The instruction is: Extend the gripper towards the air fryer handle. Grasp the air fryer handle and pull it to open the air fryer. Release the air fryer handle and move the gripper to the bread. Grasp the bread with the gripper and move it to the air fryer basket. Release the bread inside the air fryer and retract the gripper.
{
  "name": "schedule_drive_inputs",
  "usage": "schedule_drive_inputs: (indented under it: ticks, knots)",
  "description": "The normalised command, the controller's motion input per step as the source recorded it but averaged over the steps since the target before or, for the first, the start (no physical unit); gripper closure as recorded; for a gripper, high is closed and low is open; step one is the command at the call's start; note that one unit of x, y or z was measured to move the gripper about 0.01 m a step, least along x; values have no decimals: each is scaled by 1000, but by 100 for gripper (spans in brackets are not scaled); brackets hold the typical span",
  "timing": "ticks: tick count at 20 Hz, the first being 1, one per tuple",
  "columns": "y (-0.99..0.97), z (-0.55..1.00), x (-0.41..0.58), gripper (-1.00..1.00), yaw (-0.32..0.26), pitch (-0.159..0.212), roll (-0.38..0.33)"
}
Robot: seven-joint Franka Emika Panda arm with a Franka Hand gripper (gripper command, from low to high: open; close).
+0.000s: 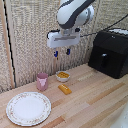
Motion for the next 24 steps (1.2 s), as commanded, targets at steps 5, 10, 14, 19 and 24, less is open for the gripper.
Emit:
schedule_drive_inputs:
  ticks: [5,10,14,19,24]
  knots:
    - [22,-37,0,-100,-371,2,-84]
    - [-14,-25,0,-100,-375,0,-77]
    - [-59,0,0,-100,-309,0,-187]
    - [-31,1,4,-100,-200,0,-339]
    - [-31,0,0,-100,-138,-42,-375]
